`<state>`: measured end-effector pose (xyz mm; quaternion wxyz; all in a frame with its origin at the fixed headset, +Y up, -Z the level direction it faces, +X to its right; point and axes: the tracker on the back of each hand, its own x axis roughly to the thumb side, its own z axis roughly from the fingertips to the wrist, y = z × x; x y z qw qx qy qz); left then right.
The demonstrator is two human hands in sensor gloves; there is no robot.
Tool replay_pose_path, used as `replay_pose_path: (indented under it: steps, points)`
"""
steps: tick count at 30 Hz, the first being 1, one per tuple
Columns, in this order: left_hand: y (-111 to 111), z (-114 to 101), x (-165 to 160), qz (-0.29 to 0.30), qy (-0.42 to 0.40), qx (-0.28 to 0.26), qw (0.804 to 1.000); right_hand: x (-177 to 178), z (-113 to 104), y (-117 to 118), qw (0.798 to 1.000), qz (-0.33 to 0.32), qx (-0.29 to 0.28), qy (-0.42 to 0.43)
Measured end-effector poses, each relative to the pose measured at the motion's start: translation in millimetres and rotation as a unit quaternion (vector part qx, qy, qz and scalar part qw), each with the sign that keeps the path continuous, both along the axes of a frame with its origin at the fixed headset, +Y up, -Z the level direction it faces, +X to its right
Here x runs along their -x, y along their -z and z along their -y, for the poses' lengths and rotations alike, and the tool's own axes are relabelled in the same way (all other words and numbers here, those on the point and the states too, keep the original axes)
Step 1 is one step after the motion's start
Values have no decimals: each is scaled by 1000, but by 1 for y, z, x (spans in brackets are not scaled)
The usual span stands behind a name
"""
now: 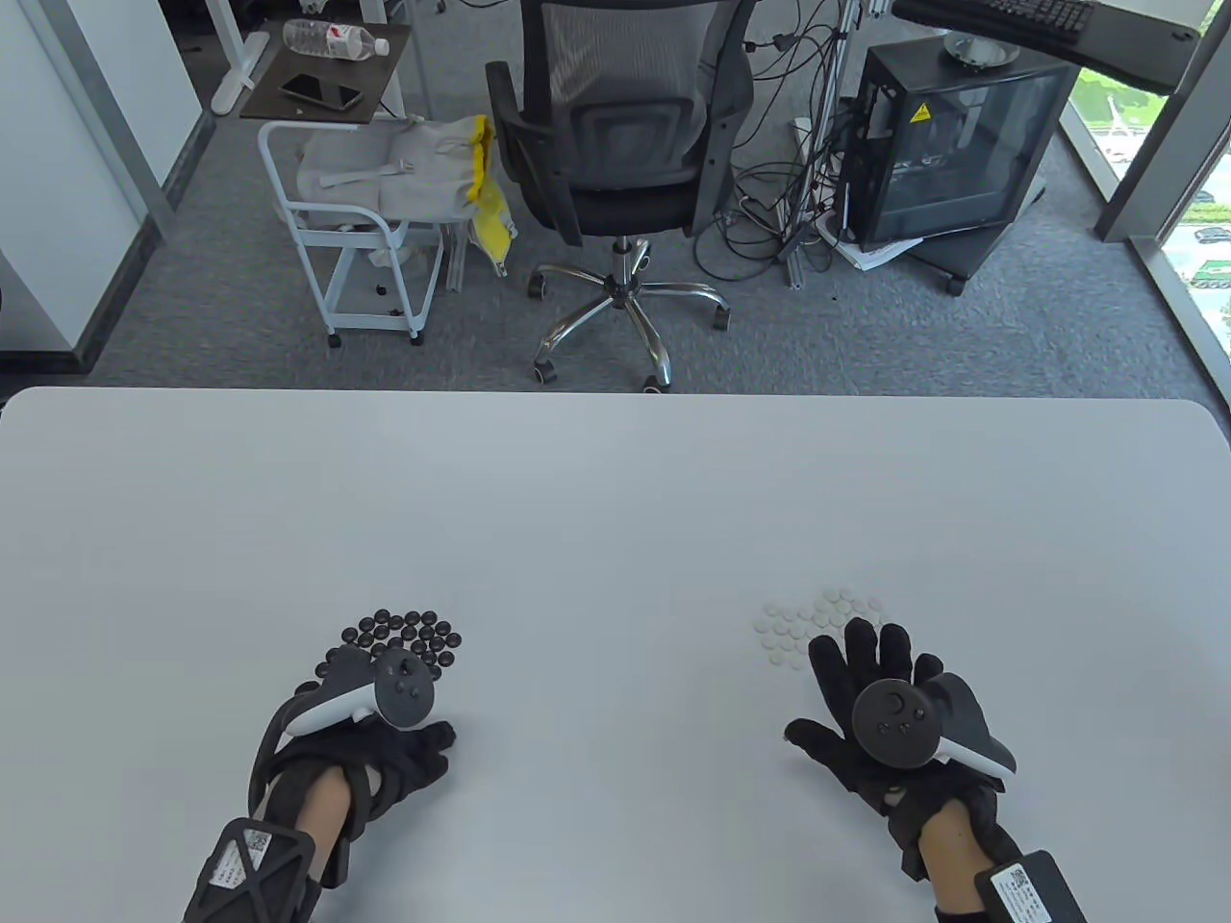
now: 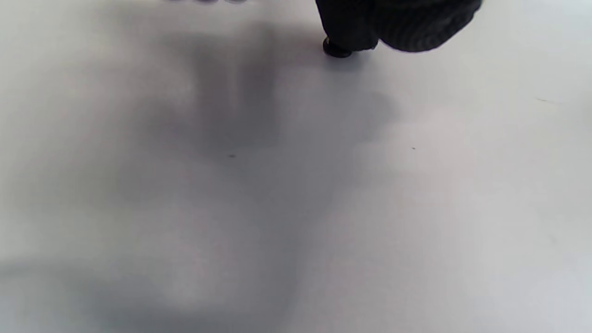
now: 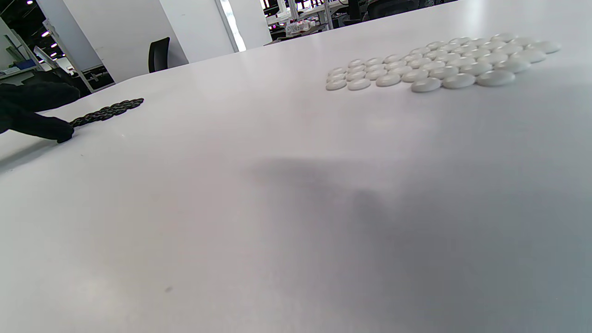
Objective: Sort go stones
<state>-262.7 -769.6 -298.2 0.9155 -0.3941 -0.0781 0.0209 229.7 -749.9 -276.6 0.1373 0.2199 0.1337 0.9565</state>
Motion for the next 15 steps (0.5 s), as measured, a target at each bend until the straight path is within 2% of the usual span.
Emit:
replay_pose_path:
  steps: [5, 11, 14, 15]
  points:
    - [14, 4, 12, -38, -10, 9, 999, 0, 0, 0, 1000, 1, -1, 1]
    - [24, 1, 11, -54, 17, 8, 998, -1, 0, 0, 1000, 2, 2, 3]
    - [28, -15, 10, -68, 1, -10, 998, -1, -1, 0, 1000, 0, 0, 5]
    - [28, -26, 9, -75, -3, -26, 997, -1, -1, 0, 1000, -1, -1, 6]
